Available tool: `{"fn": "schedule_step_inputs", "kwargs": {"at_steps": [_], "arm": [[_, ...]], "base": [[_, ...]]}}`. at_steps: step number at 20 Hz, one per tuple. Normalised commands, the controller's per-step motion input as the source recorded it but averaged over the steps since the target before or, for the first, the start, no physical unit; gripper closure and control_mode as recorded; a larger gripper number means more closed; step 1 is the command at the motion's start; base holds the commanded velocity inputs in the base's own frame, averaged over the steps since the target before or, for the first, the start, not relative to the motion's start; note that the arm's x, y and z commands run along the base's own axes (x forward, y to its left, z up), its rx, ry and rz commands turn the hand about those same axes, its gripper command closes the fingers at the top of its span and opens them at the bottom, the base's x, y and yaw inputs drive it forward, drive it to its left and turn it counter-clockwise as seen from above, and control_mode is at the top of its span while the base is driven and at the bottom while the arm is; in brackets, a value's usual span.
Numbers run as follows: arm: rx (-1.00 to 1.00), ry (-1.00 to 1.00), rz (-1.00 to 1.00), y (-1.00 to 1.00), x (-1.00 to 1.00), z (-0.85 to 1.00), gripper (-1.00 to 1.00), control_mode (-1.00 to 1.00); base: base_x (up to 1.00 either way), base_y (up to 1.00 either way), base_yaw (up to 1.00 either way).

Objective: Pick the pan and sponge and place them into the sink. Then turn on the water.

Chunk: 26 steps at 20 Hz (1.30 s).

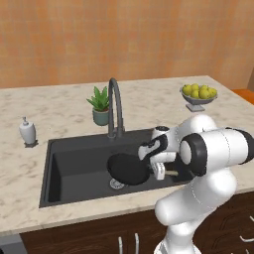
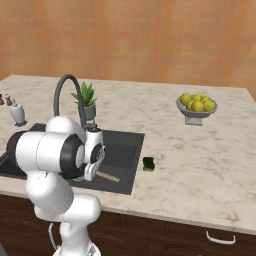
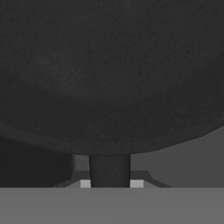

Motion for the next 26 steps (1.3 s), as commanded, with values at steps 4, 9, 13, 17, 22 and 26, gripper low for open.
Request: {"fn": "schedule_step_inputs", "kwargs": {"at_steps": [4, 9, 13, 17, 22, 26], "arm": [[0.06, 0.00, 0.00, 0.09, 0.17, -0.72, 1.00, -1.00], [0.02, -0.07, 0.00, 0.12, 0.04, -0.52, 1.00, -1.00], [0.00, -0.11, 0.00, 0.11, 0.00, -0.33, 1.00, -1.00], [0.00, -0.10, 0.00, 0.14, 0.00, -0.37, 1.00, -1.00], [0.00, -0.07, 0.00, 0.13, 0.00, -0.41, 1.00, -1.00], [0.00, -0.09, 0.00, 0.10, 0.00, -0.37, 1.00, -1.00]], "base": [[0.00, 0.00, 0.00], [0.00, 0.00, 0.00], [0.00, 0.00, 0.00], [0.00, 0.00, 0.00], [0.00, 0.00, 0.00], [0.00, 0.00, 0.00]]}}
